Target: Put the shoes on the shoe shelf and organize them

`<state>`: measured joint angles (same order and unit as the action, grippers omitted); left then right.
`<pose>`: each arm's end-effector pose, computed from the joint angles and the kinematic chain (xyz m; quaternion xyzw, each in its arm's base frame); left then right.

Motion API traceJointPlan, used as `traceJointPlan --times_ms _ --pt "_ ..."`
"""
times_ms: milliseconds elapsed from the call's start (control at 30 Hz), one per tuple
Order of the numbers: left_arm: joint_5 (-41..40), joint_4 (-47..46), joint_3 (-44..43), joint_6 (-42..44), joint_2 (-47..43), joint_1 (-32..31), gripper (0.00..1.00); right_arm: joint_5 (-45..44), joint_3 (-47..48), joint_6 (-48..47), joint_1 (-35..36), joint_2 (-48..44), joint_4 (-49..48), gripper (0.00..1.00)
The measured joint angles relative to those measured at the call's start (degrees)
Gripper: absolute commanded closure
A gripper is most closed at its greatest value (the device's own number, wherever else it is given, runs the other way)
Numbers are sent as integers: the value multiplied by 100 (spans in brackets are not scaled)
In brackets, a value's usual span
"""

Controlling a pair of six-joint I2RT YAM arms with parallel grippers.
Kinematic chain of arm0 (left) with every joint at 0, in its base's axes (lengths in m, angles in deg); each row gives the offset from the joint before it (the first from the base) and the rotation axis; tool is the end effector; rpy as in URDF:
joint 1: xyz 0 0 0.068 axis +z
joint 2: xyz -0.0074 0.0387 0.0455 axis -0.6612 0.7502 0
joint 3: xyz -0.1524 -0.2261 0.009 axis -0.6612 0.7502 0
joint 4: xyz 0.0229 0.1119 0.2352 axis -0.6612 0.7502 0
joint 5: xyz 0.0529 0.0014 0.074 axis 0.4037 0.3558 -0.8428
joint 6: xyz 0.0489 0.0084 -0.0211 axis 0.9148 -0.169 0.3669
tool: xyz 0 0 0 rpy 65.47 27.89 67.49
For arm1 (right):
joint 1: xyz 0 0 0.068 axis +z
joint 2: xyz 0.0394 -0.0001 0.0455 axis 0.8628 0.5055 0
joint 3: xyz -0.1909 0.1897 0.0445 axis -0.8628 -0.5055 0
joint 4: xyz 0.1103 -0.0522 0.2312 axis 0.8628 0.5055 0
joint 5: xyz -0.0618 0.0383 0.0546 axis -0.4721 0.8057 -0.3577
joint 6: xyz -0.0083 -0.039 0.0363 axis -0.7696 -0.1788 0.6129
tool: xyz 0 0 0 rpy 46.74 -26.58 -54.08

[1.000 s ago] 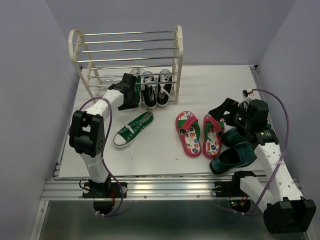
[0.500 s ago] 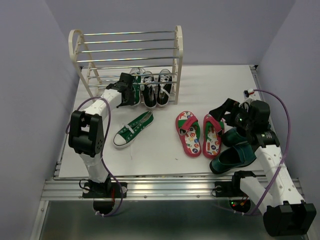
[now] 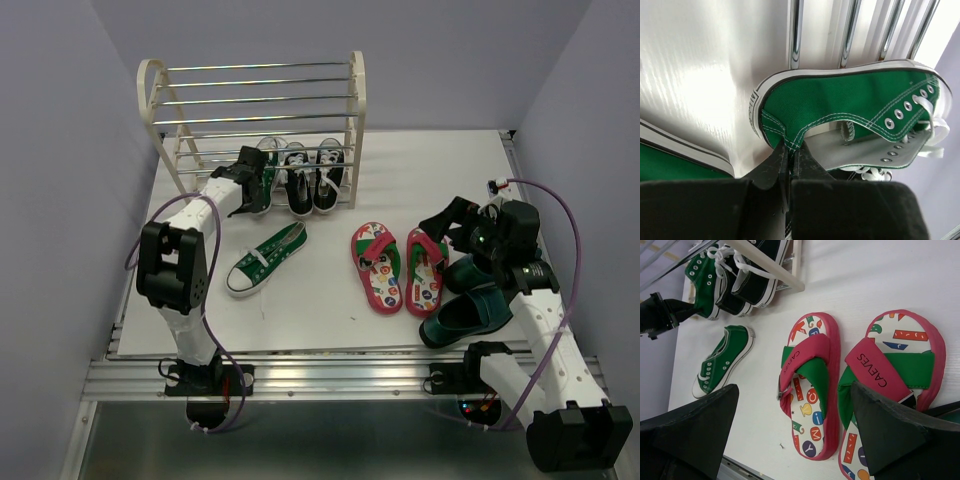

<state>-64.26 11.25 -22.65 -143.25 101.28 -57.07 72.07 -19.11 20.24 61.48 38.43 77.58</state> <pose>0.3758 -0.0946 0.2365 -0.7161 0.6238 -0.1784 0.2573 0.1899 0.0200 0.3054 0.0788 0.8259 0.2987 0.4717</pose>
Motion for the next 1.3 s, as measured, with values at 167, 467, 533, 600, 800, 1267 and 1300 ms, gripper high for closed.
traceJointPlan --times_ms 167,467,533,600,800,1267,1300 --pt "-195 136 37 -149 -94 4 100 -17 0 -7 0 66 2 0" --pt "-315 289 140 -326 -186 -24 100 -17 0 -44 0 101 7 0" --pt "-420 531 -155 -348 -28 -98 100 -17 0 -57 0 109 13 0" --pt "-468 708 -470 -361 168 -170 100 -17 0 -63 0 109 13 0" --pt "-546 962 -1373 -461 949 -444 100 -50 0 -94 0 109 15 0" --pt "-538 92 -275 -575 317 -538 56 -74 0 -105 0 107 17 0" --pt "-533 63 -236 -527 267 -540 50 -68 0 -107 0 107 17 0"
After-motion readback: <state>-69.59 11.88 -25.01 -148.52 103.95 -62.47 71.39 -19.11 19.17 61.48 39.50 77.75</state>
